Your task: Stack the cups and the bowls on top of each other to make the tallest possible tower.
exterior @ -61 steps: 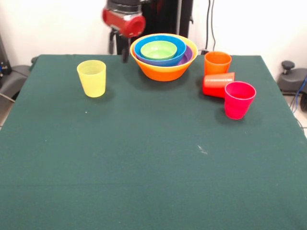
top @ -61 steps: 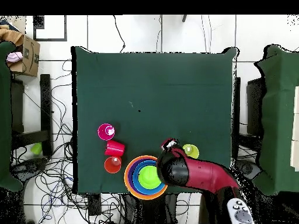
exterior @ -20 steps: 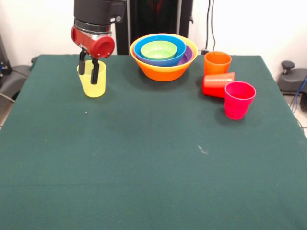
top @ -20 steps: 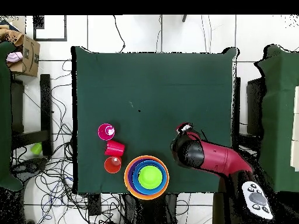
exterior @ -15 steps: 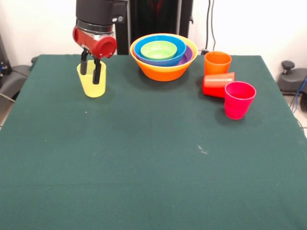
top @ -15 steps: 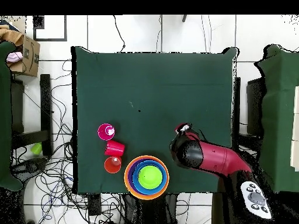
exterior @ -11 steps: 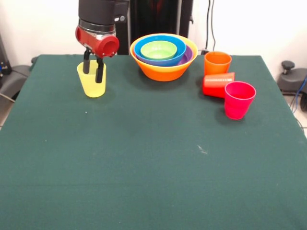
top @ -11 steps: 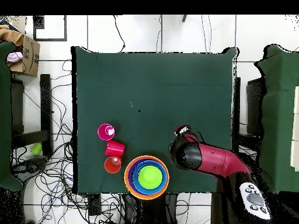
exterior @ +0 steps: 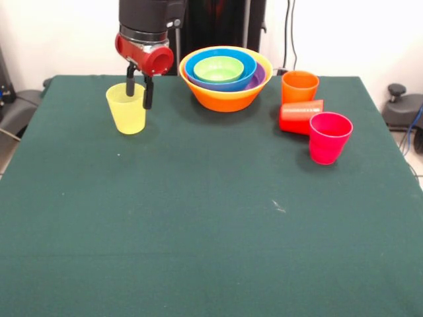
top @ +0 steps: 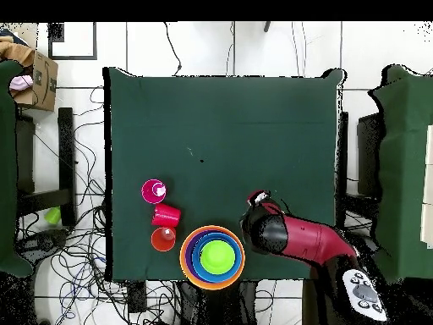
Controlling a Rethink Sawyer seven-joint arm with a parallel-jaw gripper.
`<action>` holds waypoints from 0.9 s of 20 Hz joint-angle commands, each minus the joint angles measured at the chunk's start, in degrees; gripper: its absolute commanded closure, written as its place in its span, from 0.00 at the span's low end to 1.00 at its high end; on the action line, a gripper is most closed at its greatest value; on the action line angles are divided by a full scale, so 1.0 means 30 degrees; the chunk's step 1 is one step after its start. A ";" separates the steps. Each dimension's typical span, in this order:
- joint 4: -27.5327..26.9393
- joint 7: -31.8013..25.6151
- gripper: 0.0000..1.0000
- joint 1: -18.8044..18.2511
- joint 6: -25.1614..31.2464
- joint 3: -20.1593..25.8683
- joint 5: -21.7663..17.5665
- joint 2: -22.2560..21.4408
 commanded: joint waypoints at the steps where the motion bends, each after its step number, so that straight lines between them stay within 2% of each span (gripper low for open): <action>1: 0.0572 0.0119 0.00 -0.0055 -0.0179 0.0857 -0.1168 0.1920; 10: -0.0503 0.0112 0.00 -0.0508 -0.2185 0.0657 -0.1972 0.3962; 18: -0.1023 0.0317 0.00 0.0016 -0.3004 -0.0364 -0.2476 0.4506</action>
